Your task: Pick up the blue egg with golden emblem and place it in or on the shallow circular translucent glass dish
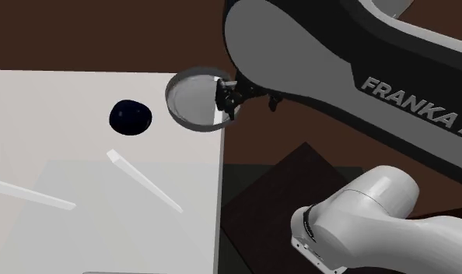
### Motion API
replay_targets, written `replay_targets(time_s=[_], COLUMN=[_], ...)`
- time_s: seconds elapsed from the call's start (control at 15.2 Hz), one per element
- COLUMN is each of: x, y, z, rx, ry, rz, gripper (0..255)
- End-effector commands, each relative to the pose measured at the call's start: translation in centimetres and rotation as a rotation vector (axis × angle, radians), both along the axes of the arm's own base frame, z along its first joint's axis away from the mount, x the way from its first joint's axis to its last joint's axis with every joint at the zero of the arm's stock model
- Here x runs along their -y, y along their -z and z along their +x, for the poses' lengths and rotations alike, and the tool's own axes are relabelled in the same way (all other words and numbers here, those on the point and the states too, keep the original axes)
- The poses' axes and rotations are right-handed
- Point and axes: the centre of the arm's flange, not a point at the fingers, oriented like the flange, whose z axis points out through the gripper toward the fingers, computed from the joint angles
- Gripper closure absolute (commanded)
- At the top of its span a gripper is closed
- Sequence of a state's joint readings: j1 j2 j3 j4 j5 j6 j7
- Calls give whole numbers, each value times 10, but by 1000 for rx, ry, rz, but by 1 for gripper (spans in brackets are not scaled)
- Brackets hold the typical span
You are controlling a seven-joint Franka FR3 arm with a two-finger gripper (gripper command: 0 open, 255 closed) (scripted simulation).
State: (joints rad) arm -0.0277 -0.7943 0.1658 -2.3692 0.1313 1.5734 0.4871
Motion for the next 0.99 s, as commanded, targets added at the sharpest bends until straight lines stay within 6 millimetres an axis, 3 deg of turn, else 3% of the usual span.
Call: replay_targets(time_s=[0.0, 0.46, 0.92], x=[-25, -106, -180], y=[-2, -16, -34], z=[0, 21, 58], rx=[29, 130, 231], ry=[71, 298, 526], rz=[10, 38, 67], gripper=[0, 0, 0])
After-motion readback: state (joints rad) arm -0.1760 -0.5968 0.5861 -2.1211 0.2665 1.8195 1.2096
